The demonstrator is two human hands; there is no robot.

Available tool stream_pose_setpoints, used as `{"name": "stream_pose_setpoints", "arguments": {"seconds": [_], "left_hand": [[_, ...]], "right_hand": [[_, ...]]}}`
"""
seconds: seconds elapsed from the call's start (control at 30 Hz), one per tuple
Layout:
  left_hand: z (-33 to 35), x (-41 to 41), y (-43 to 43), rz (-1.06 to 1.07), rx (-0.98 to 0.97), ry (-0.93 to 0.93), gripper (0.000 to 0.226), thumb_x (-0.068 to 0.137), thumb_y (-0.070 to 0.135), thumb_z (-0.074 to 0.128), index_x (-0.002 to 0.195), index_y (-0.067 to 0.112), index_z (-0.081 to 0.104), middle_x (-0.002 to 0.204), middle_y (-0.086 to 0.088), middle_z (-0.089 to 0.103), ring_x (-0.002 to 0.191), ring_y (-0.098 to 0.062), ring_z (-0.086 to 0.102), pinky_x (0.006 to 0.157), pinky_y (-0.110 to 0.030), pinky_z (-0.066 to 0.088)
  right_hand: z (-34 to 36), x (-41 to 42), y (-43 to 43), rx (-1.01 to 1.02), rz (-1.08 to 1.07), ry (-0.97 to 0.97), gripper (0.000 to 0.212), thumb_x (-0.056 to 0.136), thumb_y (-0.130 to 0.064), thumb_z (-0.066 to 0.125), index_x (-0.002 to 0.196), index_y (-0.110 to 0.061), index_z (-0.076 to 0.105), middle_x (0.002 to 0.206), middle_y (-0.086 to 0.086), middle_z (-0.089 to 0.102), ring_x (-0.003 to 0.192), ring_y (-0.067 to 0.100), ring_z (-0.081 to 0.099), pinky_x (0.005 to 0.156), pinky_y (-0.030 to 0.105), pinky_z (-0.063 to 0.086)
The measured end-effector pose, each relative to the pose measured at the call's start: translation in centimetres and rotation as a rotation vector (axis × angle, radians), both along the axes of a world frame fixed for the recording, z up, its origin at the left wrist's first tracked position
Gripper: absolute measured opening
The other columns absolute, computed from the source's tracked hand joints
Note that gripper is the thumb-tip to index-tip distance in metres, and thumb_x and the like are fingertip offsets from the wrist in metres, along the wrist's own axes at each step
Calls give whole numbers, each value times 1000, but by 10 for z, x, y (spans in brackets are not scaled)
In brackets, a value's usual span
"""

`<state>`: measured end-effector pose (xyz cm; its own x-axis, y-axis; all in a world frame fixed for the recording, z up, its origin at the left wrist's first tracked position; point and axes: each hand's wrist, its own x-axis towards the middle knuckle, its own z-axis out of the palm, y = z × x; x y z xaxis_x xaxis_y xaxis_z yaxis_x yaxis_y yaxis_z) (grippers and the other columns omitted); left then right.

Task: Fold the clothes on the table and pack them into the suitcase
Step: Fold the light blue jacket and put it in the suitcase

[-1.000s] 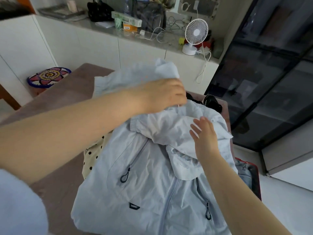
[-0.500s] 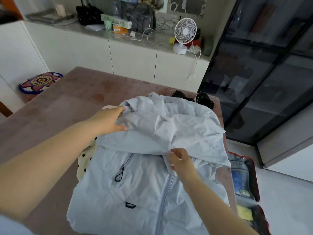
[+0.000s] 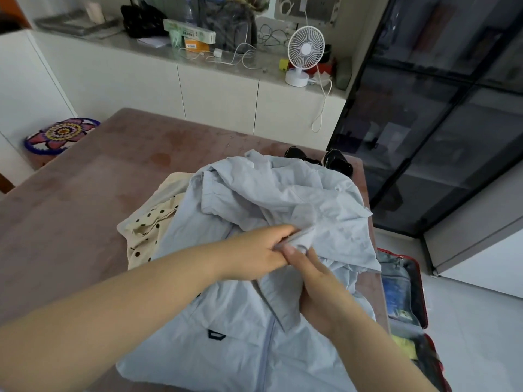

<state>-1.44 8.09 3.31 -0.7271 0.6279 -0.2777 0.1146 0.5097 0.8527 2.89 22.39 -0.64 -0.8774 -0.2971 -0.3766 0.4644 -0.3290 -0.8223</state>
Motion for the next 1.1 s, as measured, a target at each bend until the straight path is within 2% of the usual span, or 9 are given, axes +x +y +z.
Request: {"name": "stream_pose_setpoints", "arguments": {"seconds": [0.17,0.3,0.4,0.5,0.67,0.77,0.9,1.0,1.1], "left_hand": [[8,-30,-7,-76,70,-198,38,98,15,43,135,22,44,129,10,55,118,-2,53,101,-17,40],[-20,-91,-32,290,-307,470,49,89,7,54,135,18,43,138,-1,46,126,-21,45,103,-29,35],[-48,-127,-60,401,-632,648,62,85,18,60,141,20,34,146,-7,37,132,-30,33,109,-38,26],[-55,-144,-73,381,-716,713,35,88,23,58,123,20,57,124,-6,60,113,-27,53,99,-33,30],[-43,-154,-85,426,-525,760,13,87,9,57,93,13,68,98,-9,66,88,-30,60,75,-35,47],[-33,-154,-105,470,-476,814,16,83,0,57,93,8,68,94,-11,64,84,-29,58,73,-36,45],[-18,-153,-140,511,-458,948,19,79,-5,58,93,7,61,88,-9,60,75,-29,56,67,-34,43],[-17,-141,-154,508,-543,967,28,79,-2,60,104,10,58,87,-7,62,73,-27,54,63,-35,43],[-25,-129,-147,447,-553,924,36,82,3,60,117,14,54,89,-4,64,84,-27,55,66,-34,41]], "right_hand": [[-1,0,60,120,-132,35,64,64,-3,73,124,-6,52,107,15,69,94,27,68,69,31,57],[-24,-3,118,74,-379,-135,87,44,-22,87,125,-15,55,90,5,73,66,15,69,54,23,55],[-46,1,139,152,-441,-221,60,57,-45,76,111,-21,67,114,10,67,96,23,68,78,36,55],[-65,11,143,252,-357,-239,92,41,-70,75,121,-29,53,123,4,58,115,25,55,86,41,50],[-91,-4,118,756,-199,-99,86,63,-18,85,133,-28,36,124,7,51,104,21,57,76,30,51],[-88,-20,112,1026,-32,127,53,75,4,68,115,-29,53,109,4,60,96,24,61,74,25,52],[-33,-54,138,899,-182,278,57,82,17,50,75,-35,72,76,-11,69,59,12,55,49,13,40],[8,-73,165,508,-386,393,30,76,2,67,82,-26,76,105,-8,70,93,10,66,77,24,56],[19,-74,185,389,-449,397,30,53,-33,78,81,-24,74,94,-2,71,89,17,65,87,36,54]]}}
